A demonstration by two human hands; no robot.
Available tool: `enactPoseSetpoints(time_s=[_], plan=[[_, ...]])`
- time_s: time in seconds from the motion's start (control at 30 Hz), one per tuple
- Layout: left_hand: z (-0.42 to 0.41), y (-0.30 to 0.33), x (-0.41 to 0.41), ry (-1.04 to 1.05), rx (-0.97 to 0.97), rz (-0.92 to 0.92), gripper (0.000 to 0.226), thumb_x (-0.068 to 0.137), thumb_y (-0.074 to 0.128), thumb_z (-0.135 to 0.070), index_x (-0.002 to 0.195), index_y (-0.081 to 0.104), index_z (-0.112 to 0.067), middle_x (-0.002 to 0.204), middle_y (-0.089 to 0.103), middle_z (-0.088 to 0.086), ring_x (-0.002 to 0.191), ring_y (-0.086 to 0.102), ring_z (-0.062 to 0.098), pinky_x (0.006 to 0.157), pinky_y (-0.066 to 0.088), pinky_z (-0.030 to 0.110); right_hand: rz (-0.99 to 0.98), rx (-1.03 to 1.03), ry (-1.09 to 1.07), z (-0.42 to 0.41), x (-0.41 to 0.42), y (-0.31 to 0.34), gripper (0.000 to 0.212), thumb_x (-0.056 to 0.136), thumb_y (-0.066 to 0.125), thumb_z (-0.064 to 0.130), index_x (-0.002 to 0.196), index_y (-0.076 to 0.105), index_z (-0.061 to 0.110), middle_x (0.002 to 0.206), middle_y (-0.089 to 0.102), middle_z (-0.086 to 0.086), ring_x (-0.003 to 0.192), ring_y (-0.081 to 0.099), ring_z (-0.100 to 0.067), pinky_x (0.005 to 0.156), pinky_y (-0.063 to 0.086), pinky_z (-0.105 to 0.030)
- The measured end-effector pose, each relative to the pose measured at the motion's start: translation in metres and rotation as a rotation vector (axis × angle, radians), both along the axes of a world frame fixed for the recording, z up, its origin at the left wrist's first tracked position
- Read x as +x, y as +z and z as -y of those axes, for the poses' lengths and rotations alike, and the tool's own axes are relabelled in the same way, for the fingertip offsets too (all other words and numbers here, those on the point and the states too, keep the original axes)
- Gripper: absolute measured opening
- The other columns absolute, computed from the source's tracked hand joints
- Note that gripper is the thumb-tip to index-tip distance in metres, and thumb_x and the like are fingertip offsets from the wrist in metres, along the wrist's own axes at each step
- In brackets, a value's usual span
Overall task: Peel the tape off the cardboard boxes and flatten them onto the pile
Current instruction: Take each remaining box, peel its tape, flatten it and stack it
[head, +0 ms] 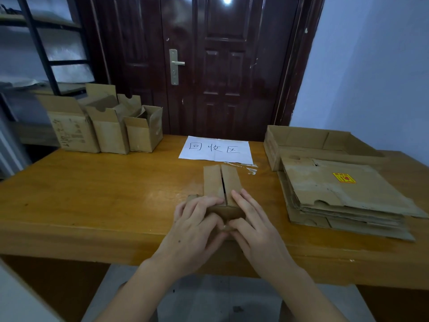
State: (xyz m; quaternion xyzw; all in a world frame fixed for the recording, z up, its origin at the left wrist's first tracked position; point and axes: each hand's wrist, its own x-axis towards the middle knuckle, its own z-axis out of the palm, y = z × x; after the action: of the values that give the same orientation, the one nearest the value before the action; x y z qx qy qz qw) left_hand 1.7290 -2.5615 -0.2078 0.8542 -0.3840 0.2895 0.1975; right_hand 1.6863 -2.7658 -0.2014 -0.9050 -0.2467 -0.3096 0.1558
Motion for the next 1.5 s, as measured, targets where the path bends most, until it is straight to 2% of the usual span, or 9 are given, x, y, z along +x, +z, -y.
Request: enactPoseSetpoints(time_s=[0.1, 0.27, 0.47, 0.57, 0.7, 0.83, 1.0, 1.17, 1.5], plan=[[-0.002, 0.003, 0.001, 0.002, 0.009, -0.008, 0.033, 0.088, 0.070, -0.051, 0.110, 0.056, -0.031, 0.145, 0.049, -0.006, 0.137, 0.045, 0.016, 0.107, 0.035, 0.039, -0.028, -0.045, -0.008, 0.002, -0.001, 0.000, 0.018, 0.101, 0.057, 0.023, 0.107, 0.069, 0.011, 0.163, 0.032, -0.015, 0.155, 0.020, -0.031, 0.113, 0.042, -0.045], [0.000, 0.002, 0.005, 0.021, 0.046, 0.019, 0.020, 0.098, 0.055, -0.051, 0.102, 0.063, -0.034, 0.145, 0.050, -0.006, 0.139, 0.043, 0.017, 0.109, 0.032, 0.040, -0.047, -0.036, 0.001, 0.004, -0.005, 0.001, 0.030, 0.105, 0.049, 0.028, 0.121, 0.069, 0.013, 0.166, 0.024, -0.014, 0.156, 0.017, -0.031, 0.114, 0.038, -0.043], [0.002, -0.004, 0.004, 0.041, 0.065, -0.001, 0.018, 0.098, 0.054, -0.051, 0.094, 0.063, -0.037, 0.150, 0.045, -0.008, 0.145, 0.035, 0.015, 0.113, 0.026, 0.039, -0.136, 0.069, 0.058, 0.005, -0.008, 0.007, 0.025, 0.091, 0.067, 0.025, 0.114, 0.064, 0.015, 0.168, 0.021, -0.004, 0.157, 0.014, -0.024, 0.116, 0.027, -0.022], [0.001, -0.002, 0.003, 0.061, 0.047, 0.006, 0.017, 0.100, 0.051, -0.048, 0.098, 0.063, -0.036, 0.148, 0.046, -0.009, 0.141, 0.039, 0.014, 0.112, 0.028, 0.040, -0.154, 0.059, 0.083, 0.006, -0.008, 0.009, 0.025, 0.086, 0.068, 0.027, 0.109, 0.064, 0.017, 0.168, 0.021, -0.006, 0.157, 0.013, -0.025, 0.117, 0.028, -0.028], [0.001, 0.012, 0.001, 0.066, 0.076, 0.022, 0.018, 0.101, 0.050, -0.048, 0.099, 0.063, -0.036, 0.143, 0.048, -0.009, 0.134, 0.045, 0.014, 0.112, 0.021, 0.035, -0.069, 0.036, 0.026, 0.006, -0.002, 0.007, 0.024, 0.096, 0.065, 0.039, 0.108, 0.064, 0.018, 0.165, 0.028, -0.012, 0.155, 0.020, -0.027, 0.118, 0.036, -0.047], [0.001, 0.024, -0.003, 0.072, 0.095, -0.006, 0.022, 0.103, 0.048, -0.049, 0.099, 0.064, -0.035, 0.140, 0.051, -0.012, 0.132, 0.047, 0.011, 0.111, 0.023, 0.036, 0.029, 0.037, 0.005, 0.004, 0.003, 0.011, 0.022, 0.101, 0.056, 0.033, 0.105, 0.067, 0.014, 0.160, 0.037, -0.015, 0.153, 0.027, -0.028, 0.116, 0.038, -0.056], [-0.005, 0.034, 0.000, 0.069, 0.139, 0.004, 0.031, 0.106, 0.040, -0.054, 0.103, 0.065, -0.036, 0.136, 0.053, -0.014, 0.131, 0.048, 0.009, 0.112, 0.027, 0.037, 0.098, -0.044, -0.036, 0.003, 0.006, 0.013, 0.032, 0.103, 0.050, 0.033, 0.116, 0.071, 0.013, 0.159, 0.039, -0.013, 0.152, 0.029, -0.024, 0.120, 0.033, -0.050], [-0.007, 0.046, 0.005, 0.058, 0.211, 0.084, 0.045, 0.105, 0.030, -0.062, 0.102, 0.066, -0.035, 0.135, 0.057, -0.011, 0.127, 0.051, 0.012, 0.110, 0.026, 0.037, 0.119, -0.071, -0.056, 0.003, 0.008, 0.015, 0.033, 0.102, 0.053, 0.031, 0.124, 0.070, 0.012, 0.156, 0.043, -0.013, 0.144, 0.040, -0.028, 0.112, 0.045, -0.047], [-0.006, 0.067, 0.007, 0.095, 0.267, 0.014, 0.043, 0.108, 0.023, -0.053, 0.113, 0.062, -0.037, 0.125, 0.060, -0.018, 0.120, 0.053, 0.006, 0.111, 0.024, 0.032, 0.021, -0.079, -0.019, 0.003, 0.008, 0.038, 0.051, 0.103, 0.039, 0.034, 0.151, 0.046, 0.017, 0.154, 0.046, -0.003, 0.141, 0.044, -0.017, 0.109, 0.048, -0.032]])
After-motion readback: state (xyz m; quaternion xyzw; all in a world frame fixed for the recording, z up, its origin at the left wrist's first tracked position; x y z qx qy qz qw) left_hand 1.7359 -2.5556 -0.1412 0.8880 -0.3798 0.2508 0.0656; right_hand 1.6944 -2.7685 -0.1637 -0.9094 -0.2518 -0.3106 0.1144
